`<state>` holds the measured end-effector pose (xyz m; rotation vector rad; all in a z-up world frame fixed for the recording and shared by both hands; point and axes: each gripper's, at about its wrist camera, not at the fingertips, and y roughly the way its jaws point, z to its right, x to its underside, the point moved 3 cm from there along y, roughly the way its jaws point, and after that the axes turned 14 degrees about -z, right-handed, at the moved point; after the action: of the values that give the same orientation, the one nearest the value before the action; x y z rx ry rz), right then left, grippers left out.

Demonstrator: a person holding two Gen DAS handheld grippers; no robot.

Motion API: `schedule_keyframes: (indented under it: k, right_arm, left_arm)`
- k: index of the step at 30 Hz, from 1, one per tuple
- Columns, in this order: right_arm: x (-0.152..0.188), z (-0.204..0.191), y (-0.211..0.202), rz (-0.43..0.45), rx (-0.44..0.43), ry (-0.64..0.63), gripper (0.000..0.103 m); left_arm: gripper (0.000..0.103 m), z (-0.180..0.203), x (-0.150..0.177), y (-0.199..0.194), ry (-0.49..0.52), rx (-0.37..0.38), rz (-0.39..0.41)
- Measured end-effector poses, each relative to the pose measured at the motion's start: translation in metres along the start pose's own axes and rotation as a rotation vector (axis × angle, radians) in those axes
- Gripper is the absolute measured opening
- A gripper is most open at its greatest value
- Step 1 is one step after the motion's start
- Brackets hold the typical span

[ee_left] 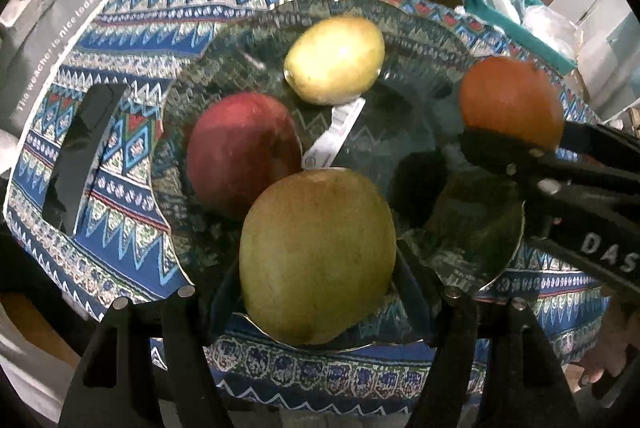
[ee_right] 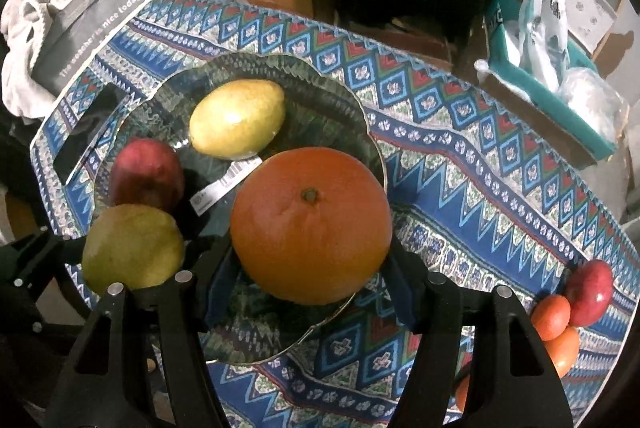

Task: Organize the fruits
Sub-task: 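Open the left tool over the plate while the right tool releases the orange onto it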

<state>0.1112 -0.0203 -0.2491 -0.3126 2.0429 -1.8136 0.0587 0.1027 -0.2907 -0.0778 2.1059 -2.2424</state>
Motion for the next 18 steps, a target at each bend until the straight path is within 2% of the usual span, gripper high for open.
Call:
schedule_keyframes:
  k: [2, 3, 5, 14, 18]
  right_arm:
    - [0.000, 0.002, 0.001, -0.010, -0.011, 0.010, 0.068]
    - [0.000, 0.002, 0.001, -0.010, -0.020, 0.015, 0.068]
    - [0.000, 0.003, -0.006, 0.019, -0.038, 0.018, 0.069]
    - [-0.002, 0.008, -0.040, 0.094, -0.034, 0.038, 0.070]
    - [0.001, 0.010, -0.053, 0.133, -0.002, 0.049, 0.074]
  left_arm:
    - [0.073, 0.002, 0.001, -0.006, 0.005, -0.001, 0.034]
    - [0.080, 0.004, 0.000, -0.012, 0.016, 0.000, 0.057]
    - [0.087, 0.005, 0.001, -0.020, 0.024, -0.014, 0.088]
    - [0.087, 0.000, 0.000, -0.030, 0.003, -0.019, 0.116]
    - [0.087, 0.003, -0.001, -0.040, 0.009, -0.028, 0.147]
